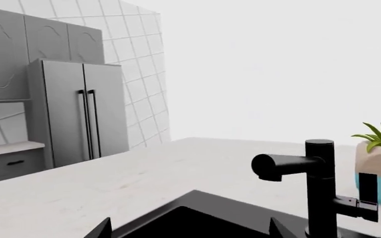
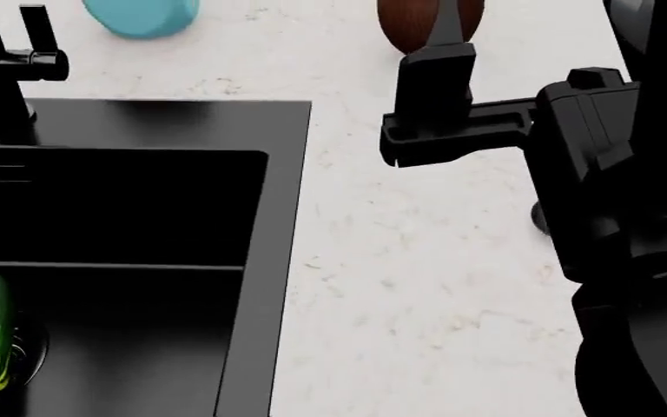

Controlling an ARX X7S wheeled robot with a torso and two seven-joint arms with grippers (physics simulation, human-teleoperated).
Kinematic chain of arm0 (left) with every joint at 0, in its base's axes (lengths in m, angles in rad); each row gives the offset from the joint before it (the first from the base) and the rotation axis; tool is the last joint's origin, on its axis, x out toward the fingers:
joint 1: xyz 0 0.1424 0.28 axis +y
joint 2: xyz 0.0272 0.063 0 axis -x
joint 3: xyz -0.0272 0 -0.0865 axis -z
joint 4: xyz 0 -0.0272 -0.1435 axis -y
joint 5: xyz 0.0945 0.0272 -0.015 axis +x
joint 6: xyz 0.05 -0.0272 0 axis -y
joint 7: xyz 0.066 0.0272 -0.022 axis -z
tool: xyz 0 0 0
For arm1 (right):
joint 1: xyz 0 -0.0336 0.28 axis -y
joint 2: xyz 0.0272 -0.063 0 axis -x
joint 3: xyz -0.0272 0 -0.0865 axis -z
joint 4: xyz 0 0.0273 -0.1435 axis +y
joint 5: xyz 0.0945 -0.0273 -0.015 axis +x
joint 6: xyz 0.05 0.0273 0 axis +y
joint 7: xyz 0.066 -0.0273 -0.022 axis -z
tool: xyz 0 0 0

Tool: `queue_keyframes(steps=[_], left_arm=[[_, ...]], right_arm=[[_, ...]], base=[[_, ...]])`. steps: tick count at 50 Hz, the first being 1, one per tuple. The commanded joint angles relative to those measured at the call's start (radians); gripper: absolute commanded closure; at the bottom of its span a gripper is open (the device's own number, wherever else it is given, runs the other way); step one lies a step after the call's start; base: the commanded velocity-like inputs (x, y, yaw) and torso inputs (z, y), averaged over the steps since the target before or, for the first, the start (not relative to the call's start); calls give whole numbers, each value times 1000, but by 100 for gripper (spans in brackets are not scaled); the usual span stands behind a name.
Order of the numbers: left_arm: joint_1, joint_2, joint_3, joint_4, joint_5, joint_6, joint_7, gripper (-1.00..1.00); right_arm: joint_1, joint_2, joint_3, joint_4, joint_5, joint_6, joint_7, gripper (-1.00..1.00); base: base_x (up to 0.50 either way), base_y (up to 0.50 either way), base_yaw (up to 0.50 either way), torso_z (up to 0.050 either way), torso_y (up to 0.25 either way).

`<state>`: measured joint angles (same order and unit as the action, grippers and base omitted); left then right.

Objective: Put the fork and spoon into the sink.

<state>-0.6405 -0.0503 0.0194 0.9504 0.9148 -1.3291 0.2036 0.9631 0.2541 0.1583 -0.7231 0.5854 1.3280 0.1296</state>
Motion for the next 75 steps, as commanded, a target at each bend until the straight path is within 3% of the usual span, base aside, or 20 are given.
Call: queue_keyframes(steps=[1, 8, 29, 35, 41, 51, 57, 63, 75], left_arm=[[4, -3, 2, 2, -16, 1, -17, -100], [8, -9, 2, 14, -16, -10, -17, -100], [-3, 1, -20, 36, -52, -1, -34, -100], [15, -8, -24, 33, -55, 8, -45, -100], [38, -4, -50, 31, -77, 32, -62, -100], [49, -12, -67, 33, -88, 34, -69, -100], [54, -15, -63, 37, -86, 32, -71, -100], [54, -17, -59, 34, -87, 30, -72, -100], [52, -25, -58, 39, -87, 18, -65, -100]], right_arm=[[-3, -1, 3, -2, 15, -7, -1, -100], [-2, -3, 8, -13, 21, 10, 15, -100], [16, 5, 16, -41, 47, 59, 48, -100], [102, 26, 29, -41, 88, 200, 64, -100], [249, 183, -26, 156, 483, 241, 421, -100], [386, 297, -171, 446, 682, 233, 603, -100], [451, 323, -262, 621, 727, 206, 607, -100], [486, 314, -380, 752, 606, 98, 458, -100], [542, 294, -434, 875, 594, 133, 439, -100]], base=[[375, -98, 0, 0, 0], [377, -95, 0, -22, 1], [-62, 0, 0, -14, 0], [0, 0, 0, 0, 0], [0, 0, 0, 0, 0], [0, 0, 0, 0, 0], [0, 0, 0, 0, 0], [0, 0, 0, 0, 0], [0, 0, 0, 0, 0]])
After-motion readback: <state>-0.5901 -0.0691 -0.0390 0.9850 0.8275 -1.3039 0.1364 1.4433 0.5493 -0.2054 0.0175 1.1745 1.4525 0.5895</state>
